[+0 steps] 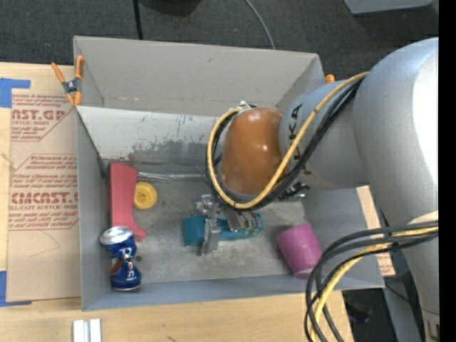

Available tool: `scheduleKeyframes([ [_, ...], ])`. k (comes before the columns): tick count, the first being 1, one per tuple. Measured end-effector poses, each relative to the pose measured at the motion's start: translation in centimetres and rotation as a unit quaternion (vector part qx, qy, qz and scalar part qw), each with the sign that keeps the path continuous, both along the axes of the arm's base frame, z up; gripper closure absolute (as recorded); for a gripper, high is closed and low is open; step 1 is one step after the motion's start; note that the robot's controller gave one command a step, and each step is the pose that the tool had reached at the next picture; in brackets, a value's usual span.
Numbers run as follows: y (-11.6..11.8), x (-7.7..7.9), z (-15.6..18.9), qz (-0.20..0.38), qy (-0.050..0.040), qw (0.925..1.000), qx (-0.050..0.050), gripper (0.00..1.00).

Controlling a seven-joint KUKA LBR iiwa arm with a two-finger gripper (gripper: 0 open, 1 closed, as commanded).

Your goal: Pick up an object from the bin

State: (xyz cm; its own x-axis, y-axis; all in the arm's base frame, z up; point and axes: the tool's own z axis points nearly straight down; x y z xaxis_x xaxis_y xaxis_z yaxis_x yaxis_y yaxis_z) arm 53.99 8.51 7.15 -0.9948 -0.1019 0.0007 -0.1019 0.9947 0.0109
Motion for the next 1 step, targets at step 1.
scheduleKeyframes([
  [1,-0.64,1.31,8.35,0.008,0.0021,1.0,0.0,1.0],
])
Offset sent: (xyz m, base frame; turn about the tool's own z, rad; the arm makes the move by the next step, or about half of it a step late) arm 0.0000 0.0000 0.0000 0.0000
